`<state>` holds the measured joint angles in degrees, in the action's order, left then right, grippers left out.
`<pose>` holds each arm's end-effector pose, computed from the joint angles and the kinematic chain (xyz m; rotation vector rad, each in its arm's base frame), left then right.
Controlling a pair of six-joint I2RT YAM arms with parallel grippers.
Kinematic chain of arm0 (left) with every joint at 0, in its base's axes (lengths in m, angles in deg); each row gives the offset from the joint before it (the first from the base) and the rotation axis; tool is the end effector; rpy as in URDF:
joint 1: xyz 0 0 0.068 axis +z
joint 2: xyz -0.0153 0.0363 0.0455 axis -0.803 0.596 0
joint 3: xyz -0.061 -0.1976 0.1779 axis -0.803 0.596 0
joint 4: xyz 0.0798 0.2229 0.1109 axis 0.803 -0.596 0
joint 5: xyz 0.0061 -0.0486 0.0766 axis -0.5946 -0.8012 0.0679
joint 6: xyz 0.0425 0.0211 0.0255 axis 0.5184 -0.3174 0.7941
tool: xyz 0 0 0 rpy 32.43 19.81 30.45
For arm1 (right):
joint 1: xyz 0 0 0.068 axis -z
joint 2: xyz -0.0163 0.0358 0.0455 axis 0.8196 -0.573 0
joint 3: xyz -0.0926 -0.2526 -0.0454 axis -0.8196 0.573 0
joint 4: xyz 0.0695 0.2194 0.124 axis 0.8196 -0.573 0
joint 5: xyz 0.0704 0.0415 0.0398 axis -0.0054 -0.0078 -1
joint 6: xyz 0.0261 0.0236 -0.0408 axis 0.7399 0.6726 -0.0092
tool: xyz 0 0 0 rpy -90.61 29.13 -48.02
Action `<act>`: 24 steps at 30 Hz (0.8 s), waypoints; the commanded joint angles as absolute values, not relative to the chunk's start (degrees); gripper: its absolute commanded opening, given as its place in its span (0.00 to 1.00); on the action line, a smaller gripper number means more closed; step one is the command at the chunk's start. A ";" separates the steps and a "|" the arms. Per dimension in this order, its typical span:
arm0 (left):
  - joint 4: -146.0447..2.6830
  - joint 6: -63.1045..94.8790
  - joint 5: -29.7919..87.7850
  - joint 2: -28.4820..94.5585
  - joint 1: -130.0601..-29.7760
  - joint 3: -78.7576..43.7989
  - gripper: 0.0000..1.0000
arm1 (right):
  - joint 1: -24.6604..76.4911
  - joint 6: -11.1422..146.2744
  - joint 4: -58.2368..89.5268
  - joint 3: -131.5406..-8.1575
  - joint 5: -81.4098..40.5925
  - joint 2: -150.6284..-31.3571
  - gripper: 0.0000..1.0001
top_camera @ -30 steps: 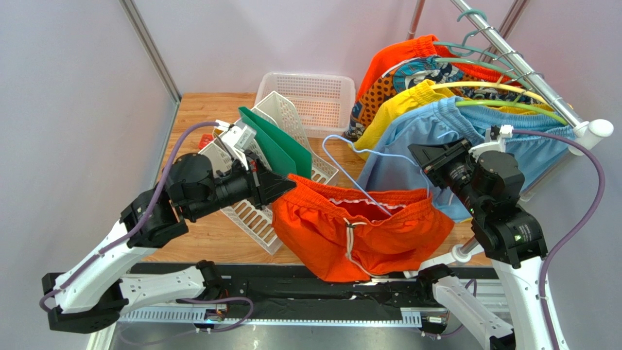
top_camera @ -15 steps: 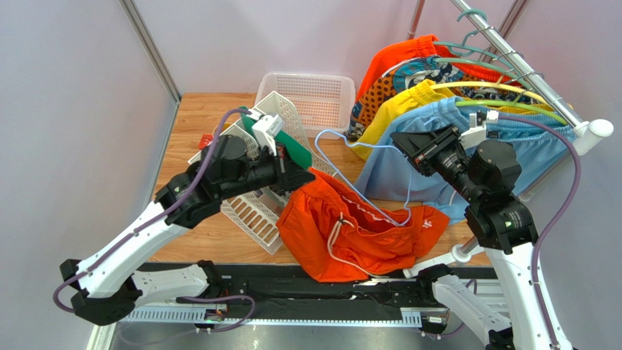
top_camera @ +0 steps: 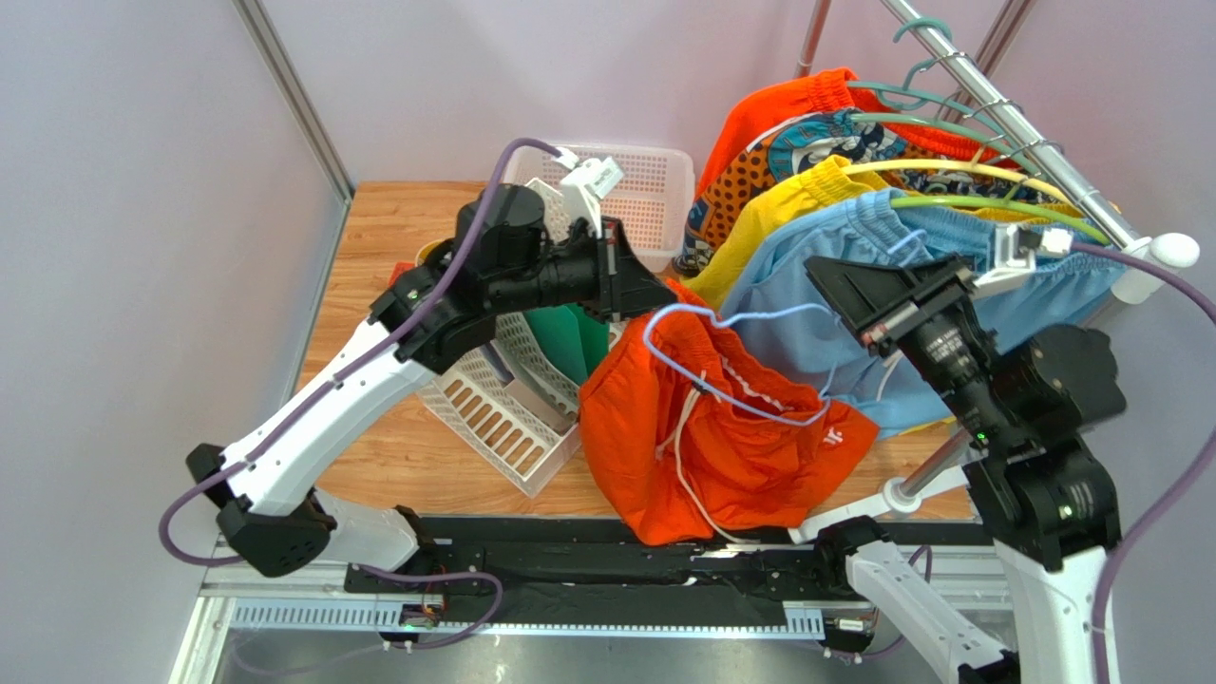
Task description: Remove the shorts from the hanger
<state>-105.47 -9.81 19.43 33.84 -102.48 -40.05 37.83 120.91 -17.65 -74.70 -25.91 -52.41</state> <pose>0.1722 -0.2152 0.4801 0.4507 1.9549 -1.3081 0.0835 0.0342 0.4977 0.4074 1.5844 1.2363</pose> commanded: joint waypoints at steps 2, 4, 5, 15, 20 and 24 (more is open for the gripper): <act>-99.54 -14.10 11.51 40.68 -102.20 -43.30 0.00 | 37.82 117.18 -23.21 -74.99 -22.00 -48.24 0.00; -99.19 -13.58 11.68 43.31 -102.20 -44.71 0.00 | 37.82 116.13 -25.75 -75.34 -21.56 -47.36 0.00; -99.27 -13.23 11.68 44.28 -102.20 -46.72 0.00 | 37.82 114.90 -26.73 -75.42 -21.12 -47.09 0.00; -109.79 -7.00 10.80 52.29 -103.08 -59.38 0.81 | 37.90 106.82 -37.28 -75.16 -18.75 -45.68 0.00; -117.72 -3.12 12.74 49.05 -102.99 -61.51 0.88 | 37.82 103.56 -38.78 -75.25 -18.92 -45.77 0.00; -117.56 -3.82 8.18 41.77 -102.90 -57.12 0.85 | 37.90 100.13 -39.92 -74.99 -19.79 -46.30 0.00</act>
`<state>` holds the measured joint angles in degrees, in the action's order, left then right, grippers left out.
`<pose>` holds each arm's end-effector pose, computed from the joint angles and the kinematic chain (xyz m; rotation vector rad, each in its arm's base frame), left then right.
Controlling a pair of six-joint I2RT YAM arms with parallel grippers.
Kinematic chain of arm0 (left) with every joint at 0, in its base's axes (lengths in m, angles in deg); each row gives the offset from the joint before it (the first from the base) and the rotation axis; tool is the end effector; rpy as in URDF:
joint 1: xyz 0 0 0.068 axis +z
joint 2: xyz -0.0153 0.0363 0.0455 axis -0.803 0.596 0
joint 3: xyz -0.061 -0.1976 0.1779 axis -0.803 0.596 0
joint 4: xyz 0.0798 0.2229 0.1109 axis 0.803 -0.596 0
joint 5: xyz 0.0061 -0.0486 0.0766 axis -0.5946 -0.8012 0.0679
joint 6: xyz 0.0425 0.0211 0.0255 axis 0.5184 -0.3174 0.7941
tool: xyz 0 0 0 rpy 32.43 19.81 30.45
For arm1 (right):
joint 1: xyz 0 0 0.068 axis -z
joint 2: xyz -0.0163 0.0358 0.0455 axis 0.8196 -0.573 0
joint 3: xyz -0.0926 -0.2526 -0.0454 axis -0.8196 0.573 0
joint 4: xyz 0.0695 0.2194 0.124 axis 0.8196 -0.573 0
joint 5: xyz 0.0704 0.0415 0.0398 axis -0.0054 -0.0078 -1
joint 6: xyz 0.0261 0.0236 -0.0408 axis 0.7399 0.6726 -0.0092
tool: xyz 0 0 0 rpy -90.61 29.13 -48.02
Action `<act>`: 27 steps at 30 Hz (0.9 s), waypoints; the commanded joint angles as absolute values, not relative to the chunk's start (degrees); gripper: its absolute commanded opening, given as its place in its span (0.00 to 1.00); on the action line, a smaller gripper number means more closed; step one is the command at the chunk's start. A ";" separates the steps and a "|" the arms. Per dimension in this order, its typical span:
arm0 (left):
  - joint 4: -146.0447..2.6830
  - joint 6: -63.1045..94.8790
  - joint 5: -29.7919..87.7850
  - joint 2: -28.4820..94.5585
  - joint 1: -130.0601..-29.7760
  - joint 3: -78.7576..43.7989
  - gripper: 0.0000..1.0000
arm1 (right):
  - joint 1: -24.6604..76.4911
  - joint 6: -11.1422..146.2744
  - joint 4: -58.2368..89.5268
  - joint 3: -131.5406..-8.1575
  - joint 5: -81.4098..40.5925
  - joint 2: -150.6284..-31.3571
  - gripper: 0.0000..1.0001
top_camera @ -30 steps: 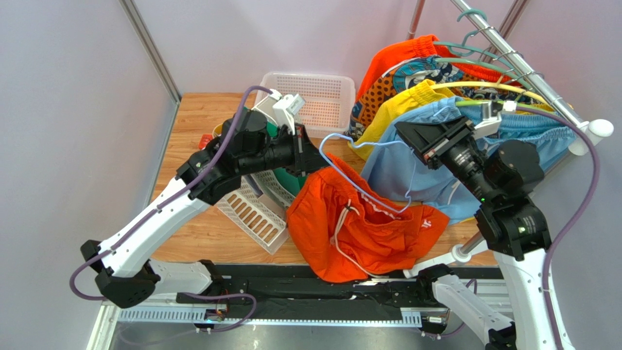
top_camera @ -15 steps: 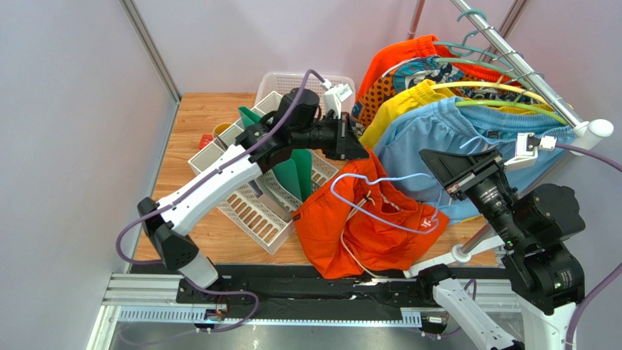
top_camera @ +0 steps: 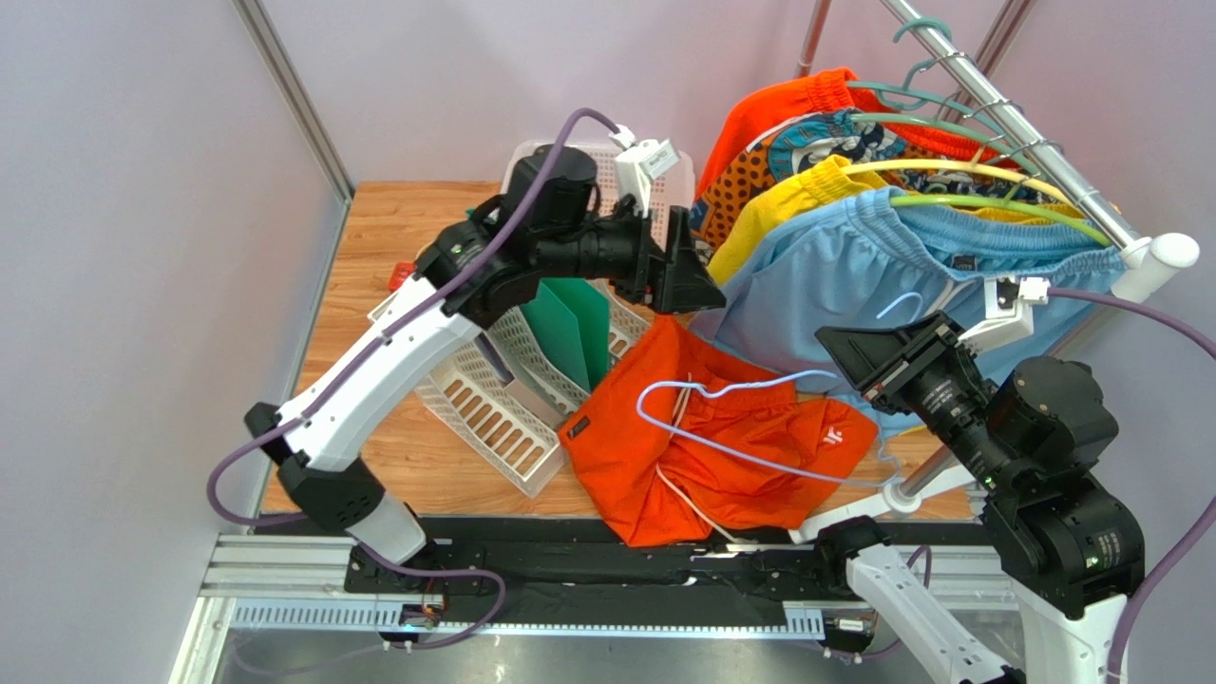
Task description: Remove the shorts from the hanger
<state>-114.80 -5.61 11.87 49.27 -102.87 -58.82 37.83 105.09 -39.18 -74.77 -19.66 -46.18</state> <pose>0.2048 -0.2629 0.4896 0.6330 2.0335 -1.3426 0.0445 0.0181 0.4626 0.3443 1.8174 0.8732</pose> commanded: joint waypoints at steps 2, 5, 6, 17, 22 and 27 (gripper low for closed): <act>-116.25 -3.91 6.94 38.60 -102.90 -54.48 0.85 | 37.82 98.02 -40.19 -74.64 -20.41 -46.47 0.00; -115.01 -4.61 6.41 32.70 -102.81 -52.45 0.87 | 37.73 96.00 -40.19 -74.02 -21.55 -46.83 0.00; -114.74 -4.79 5.63 30.34 -102.81 -52.10 0.89 | 37.81 95.73 -40.19 -73.85 -21.90 -46.91 0.00; -115.78 -1.02 9.89 25.04 -112.91 -48.85 0.89 | 37.82 93.71 -39.75 -74.28 -22.61 -50.34 0.00; -121.58 2.85 17.65 26.27 -118.19 -48.67 0.89 | 37.82 94.15 -39.31 -75.16 -23.14 -50.87 0.00; -123.00 4.00 21.08 28.29 -118.90 -48.58 0.86 | 37.82 95.38 -39.13 -74.72 -22.61 -50.08 0.00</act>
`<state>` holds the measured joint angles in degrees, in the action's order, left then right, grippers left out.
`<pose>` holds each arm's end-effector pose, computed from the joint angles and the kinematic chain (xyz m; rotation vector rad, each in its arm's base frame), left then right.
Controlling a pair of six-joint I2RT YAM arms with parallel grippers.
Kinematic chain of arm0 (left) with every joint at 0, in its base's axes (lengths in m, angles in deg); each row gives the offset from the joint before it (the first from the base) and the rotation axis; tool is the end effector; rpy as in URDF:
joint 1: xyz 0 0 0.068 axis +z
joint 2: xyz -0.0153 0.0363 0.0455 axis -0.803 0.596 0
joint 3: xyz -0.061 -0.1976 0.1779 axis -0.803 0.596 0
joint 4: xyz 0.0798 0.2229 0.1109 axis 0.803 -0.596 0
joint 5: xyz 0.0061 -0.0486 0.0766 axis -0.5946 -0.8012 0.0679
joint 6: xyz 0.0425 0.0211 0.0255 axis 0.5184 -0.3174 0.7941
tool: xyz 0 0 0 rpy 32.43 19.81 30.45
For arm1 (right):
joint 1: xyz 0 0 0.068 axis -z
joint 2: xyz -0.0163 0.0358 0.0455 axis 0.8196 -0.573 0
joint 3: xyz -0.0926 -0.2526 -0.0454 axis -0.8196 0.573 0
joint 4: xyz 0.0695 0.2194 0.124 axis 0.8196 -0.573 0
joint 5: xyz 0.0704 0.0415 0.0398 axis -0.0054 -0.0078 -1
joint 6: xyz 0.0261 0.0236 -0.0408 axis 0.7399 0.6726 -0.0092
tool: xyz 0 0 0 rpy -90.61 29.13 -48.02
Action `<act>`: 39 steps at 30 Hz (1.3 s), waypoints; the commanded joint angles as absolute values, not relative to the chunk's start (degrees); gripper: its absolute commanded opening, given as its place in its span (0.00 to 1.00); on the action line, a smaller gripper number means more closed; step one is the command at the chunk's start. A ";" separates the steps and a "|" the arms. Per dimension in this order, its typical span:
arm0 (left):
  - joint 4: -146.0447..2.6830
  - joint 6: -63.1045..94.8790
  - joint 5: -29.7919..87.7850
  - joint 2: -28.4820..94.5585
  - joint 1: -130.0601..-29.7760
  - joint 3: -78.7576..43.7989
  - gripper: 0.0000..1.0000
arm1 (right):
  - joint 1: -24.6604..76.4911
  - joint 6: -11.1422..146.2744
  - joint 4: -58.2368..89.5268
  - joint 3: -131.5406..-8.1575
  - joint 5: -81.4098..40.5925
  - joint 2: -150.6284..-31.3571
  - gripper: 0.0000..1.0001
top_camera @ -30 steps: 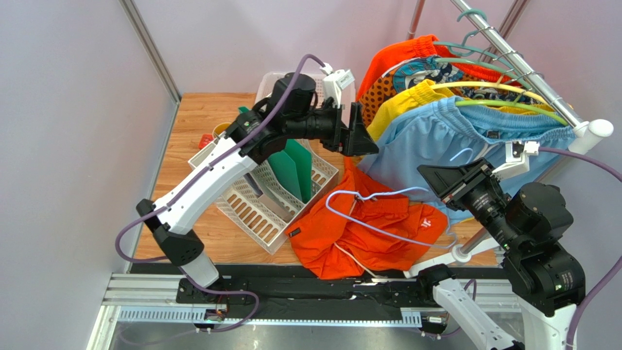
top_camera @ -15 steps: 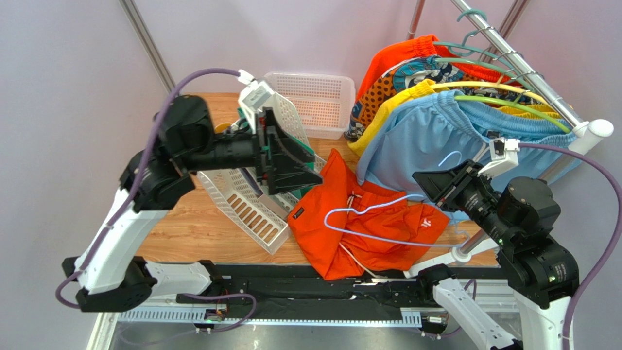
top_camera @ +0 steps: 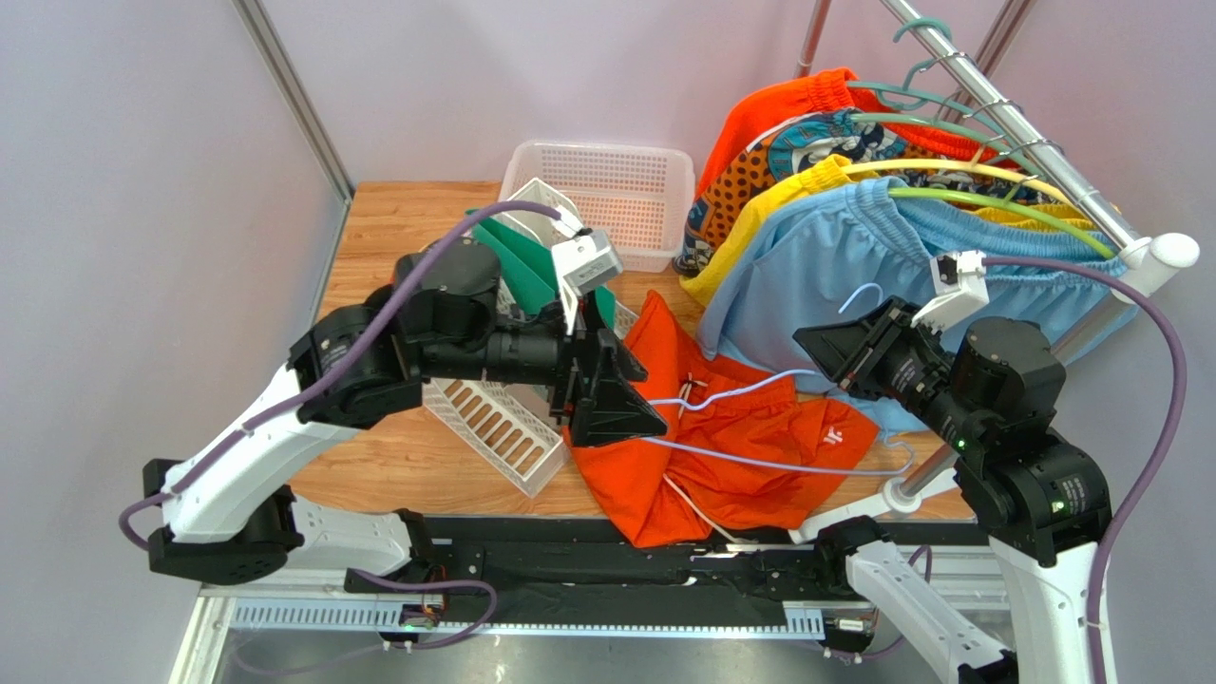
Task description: Remove the shorts from the hanger
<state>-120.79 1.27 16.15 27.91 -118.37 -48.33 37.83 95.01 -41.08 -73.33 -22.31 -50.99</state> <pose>0.0767 -0.1943 0.5186 0.9560 1.8270 -1.3993 0.0747 0.0292 0.4492 0.1770 1.9695 0.7568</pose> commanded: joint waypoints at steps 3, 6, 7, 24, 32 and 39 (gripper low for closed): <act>-123.79 3.91 23.62 28.56 -118.81 -48.49 0.83 | 37.82 96.26 -38.87 -74.28 -22.79 -49.90 0.00; -124.14 3.65 23.46 29.00 -118.81 -48.32 0.81 | 37.82 96.52 -38.69 -73.93 -22.70 -49.55 0.00; -124.23 2.60 23.11 29.17 -118.81 -48.32 0.79 | 37.82 96.61 -38.60 -73.84 -22.61 -49.46 0.00; -115.19 -6.37 17.92 27.42 -118.81 -39.88 0.51 | 37.82 97.58 -38.52 -72.88 -19.97 -47.18 0.00; -115.44 -5.32 17.39 28.56 -118.81 -41.81 0.00 | 37.82 99.16 -38.95 -71.65 -19.36 -45.68 0.01; -116.77 -1.54 19.77 29.35 -118.81 -44.97 0.00 | 37.82 101.09 -43.25 -72.00 -18.57 -44.54 0.64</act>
